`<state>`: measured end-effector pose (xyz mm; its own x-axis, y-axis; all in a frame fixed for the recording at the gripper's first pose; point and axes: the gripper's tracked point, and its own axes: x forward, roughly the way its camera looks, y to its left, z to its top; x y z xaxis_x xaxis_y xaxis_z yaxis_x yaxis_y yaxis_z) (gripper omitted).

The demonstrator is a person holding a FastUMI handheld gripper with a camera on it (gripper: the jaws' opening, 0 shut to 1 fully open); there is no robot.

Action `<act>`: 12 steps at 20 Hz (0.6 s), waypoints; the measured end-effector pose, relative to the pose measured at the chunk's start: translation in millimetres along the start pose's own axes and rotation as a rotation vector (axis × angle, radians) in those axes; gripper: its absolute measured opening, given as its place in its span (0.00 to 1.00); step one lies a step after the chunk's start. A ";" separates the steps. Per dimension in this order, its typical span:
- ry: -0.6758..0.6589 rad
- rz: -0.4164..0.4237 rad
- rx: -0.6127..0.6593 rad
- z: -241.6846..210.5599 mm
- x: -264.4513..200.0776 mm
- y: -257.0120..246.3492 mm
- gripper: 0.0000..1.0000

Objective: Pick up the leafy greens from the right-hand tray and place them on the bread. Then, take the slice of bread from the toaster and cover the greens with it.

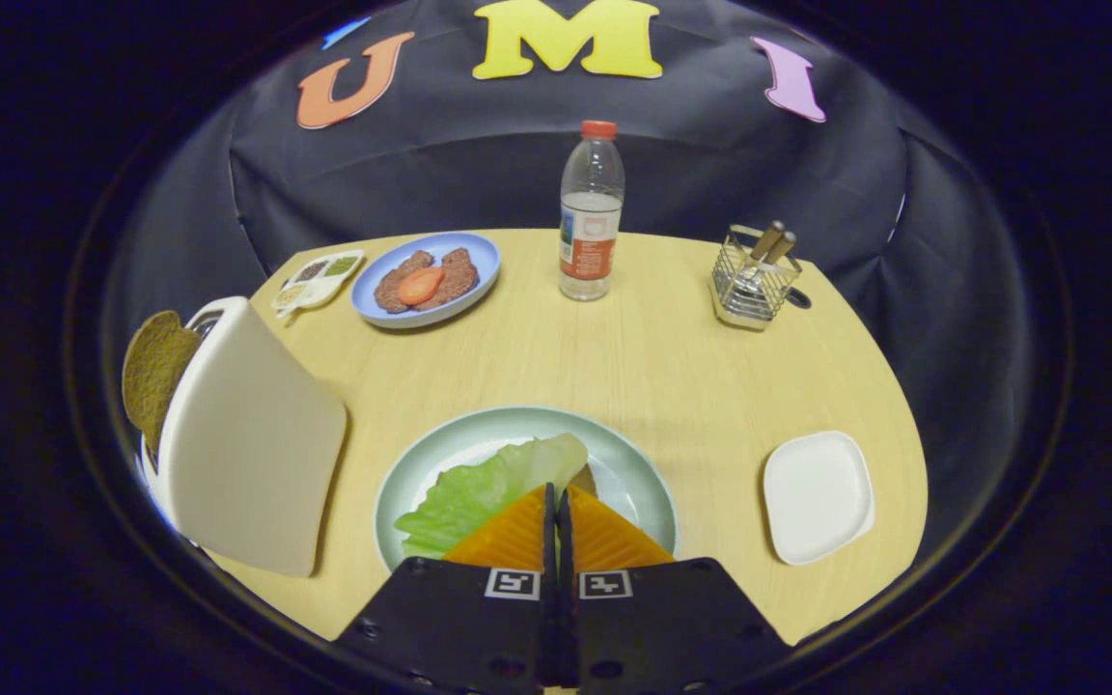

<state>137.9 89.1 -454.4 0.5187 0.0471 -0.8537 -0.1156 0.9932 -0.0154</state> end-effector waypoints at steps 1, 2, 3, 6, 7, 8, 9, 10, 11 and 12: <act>0.006 0.004 0.004 -1.0 4.5 -2.1 0.00; 0.010 -0.005 0.007 -3.5 9.5 -5.1 0.00; 0.012 -0.014 0.011 -3.7 12.9 -8.2 0.02; 0.011 -0.044 0.031 -2.7 13.2 -17.1 0.05; 0.007 -0.043 0.035 -2.9 11.9 -18.8 0.07; 0.002 -0.041 0.036 -1.9 9.2 -18.4 0.08; -0.004 -0.048 0.034 -0.9 5.1 -19.3 0.10; -0.012 -0.055 0.032 1.9 -2.9 -21.1 0.13; -0.019 -0.057 0.034 3.0 -11.6 -19.5 0.15; -0.026 -0.052 0.038 5.6 -19.6 -18.0 0.17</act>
<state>134.6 70.9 -434.5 0.5447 -0.0027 -0.8386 -0.0554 0.9977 -0.0392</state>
